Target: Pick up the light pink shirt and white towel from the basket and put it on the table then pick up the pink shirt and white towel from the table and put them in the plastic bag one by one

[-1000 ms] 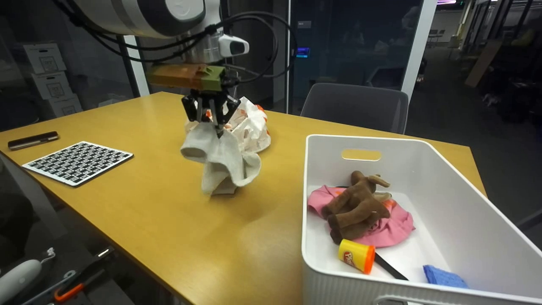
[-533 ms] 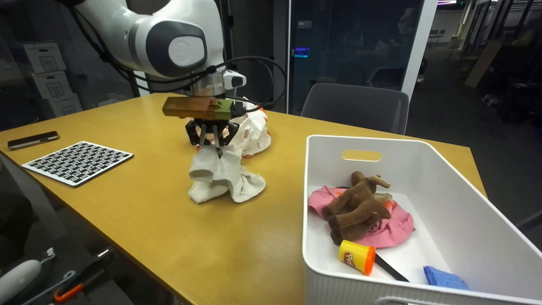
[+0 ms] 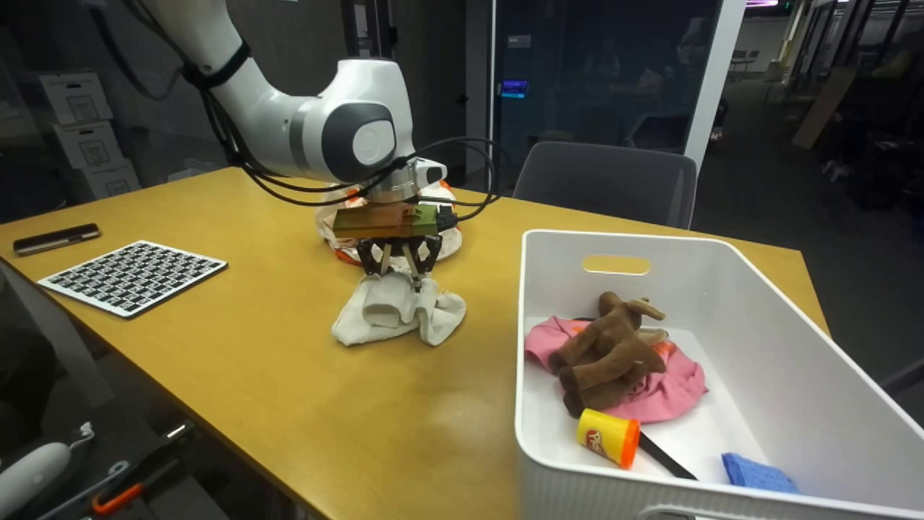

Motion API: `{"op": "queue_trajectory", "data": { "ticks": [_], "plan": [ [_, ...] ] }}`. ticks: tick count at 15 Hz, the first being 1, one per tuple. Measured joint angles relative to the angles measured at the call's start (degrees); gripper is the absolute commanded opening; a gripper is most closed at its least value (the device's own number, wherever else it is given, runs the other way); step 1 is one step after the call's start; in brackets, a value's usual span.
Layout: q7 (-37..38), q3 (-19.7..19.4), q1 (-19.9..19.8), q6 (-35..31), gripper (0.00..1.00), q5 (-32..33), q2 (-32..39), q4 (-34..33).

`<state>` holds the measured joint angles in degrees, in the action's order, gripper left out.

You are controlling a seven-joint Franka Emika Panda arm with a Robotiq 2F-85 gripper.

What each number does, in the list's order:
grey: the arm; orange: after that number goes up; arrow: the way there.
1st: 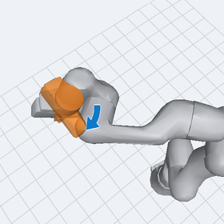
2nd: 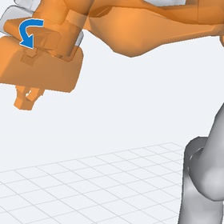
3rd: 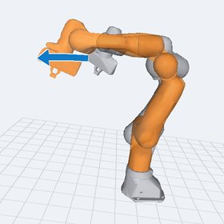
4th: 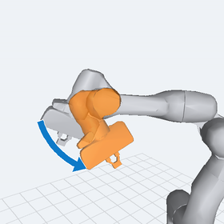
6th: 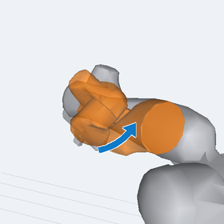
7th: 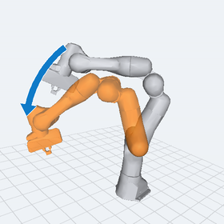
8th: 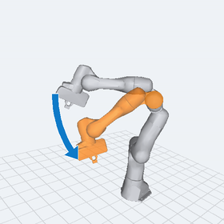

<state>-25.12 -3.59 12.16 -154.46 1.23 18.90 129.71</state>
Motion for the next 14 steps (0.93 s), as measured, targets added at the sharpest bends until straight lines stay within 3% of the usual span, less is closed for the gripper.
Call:
{"op": "queue_trajectory", "data": {
  "ticks": [4,9,14],
  "plan": [
    [0.1,5.9,-5.8,3.1,0.98,0.0,0.4,-2.0],
    [0.8,8.1,-9.1,9.5,1.00,-0.5,0.0,-4.5],
    [0.3,8.8,-10.7,10.3,1.00,-0.5,2.0,-5.8]
  ]
}}
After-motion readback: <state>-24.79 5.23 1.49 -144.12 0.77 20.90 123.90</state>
